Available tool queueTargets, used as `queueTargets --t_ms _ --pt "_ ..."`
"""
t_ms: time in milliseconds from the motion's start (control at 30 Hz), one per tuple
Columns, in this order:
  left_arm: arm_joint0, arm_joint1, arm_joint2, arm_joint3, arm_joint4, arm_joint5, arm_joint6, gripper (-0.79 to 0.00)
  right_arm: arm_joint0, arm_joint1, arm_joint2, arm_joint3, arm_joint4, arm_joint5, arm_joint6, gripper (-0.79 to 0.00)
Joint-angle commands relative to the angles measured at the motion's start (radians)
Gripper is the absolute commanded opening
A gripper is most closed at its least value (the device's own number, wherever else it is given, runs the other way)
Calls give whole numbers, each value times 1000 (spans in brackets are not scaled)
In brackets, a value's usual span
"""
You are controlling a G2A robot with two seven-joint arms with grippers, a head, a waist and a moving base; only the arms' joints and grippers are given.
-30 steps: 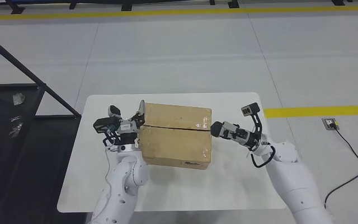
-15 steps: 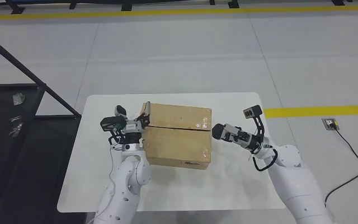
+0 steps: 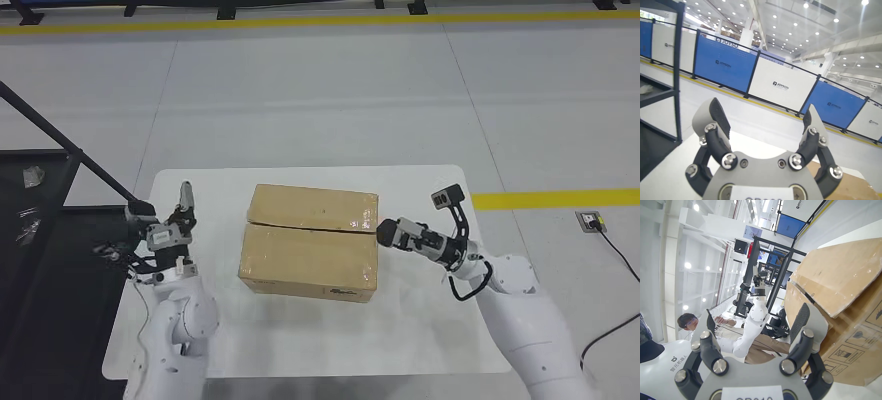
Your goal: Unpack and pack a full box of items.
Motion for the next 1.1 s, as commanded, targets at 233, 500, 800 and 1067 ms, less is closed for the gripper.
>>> queueTargets --t_ms 233,500,800,1067 --pt "75 49 -185 180 -83 -432 -138 0 68 -15 -52 63 13 12 6 0" --pt "-1 61 -183 350 -637 -781 -524 0 124 -33 -100 129 20 9 6 0" --pt "-38 79 -198 377 -873 -802 -815 0 121 -35 -108 139 17 -2 0 0" --pt "-56 76 -168 379 -1022 -668 -888 0 146 -48 -150 134 -4 28 -11 0"
